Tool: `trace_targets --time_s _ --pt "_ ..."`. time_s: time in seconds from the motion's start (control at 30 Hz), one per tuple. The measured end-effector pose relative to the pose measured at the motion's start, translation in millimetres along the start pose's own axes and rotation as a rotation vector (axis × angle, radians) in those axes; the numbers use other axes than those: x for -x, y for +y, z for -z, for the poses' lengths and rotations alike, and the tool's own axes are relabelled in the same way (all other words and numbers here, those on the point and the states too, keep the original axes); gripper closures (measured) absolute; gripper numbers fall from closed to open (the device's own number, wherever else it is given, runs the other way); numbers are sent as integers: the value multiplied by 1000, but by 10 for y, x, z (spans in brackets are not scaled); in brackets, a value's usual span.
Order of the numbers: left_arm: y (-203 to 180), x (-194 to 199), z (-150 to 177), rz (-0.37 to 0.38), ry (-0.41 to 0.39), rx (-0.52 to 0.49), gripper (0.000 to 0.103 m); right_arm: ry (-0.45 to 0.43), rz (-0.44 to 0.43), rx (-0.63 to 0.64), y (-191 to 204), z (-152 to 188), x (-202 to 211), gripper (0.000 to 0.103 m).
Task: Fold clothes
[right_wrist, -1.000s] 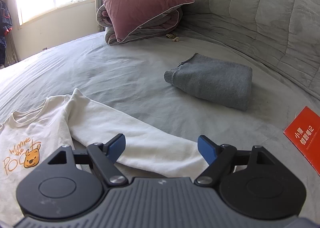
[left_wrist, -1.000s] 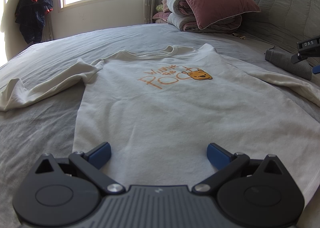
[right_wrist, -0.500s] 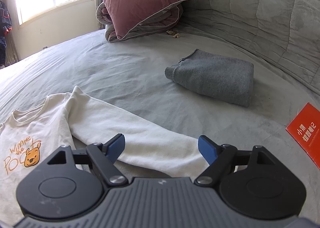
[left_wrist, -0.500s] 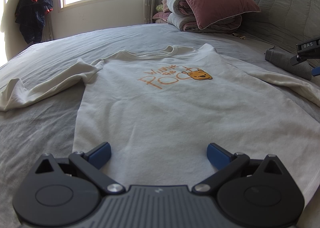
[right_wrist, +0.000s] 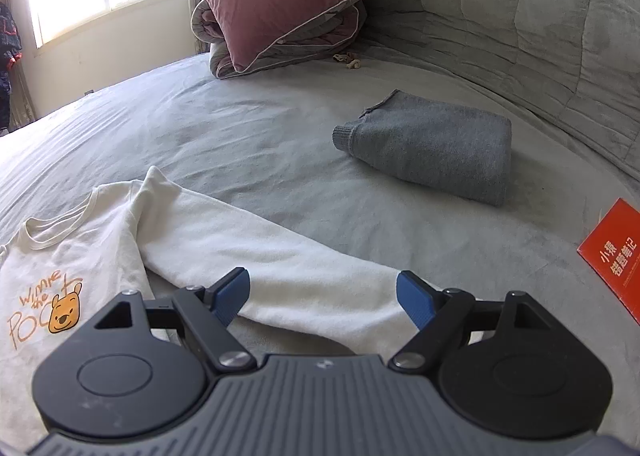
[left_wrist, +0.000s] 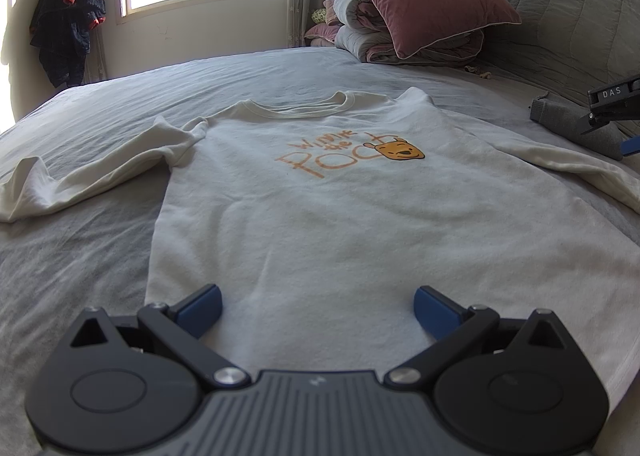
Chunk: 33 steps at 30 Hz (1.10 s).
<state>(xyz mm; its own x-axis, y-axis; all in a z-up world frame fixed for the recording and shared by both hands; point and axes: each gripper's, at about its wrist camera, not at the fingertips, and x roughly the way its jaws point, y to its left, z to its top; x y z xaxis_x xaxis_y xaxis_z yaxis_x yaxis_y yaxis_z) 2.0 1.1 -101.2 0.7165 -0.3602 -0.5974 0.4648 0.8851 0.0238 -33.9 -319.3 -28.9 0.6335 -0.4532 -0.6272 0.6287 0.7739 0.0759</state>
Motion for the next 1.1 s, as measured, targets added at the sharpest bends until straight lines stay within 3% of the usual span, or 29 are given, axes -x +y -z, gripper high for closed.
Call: trace_targets --time_s 1.1 --pt "1 1 2 0 0 0 0 30 0 46 82 86 -86 18"
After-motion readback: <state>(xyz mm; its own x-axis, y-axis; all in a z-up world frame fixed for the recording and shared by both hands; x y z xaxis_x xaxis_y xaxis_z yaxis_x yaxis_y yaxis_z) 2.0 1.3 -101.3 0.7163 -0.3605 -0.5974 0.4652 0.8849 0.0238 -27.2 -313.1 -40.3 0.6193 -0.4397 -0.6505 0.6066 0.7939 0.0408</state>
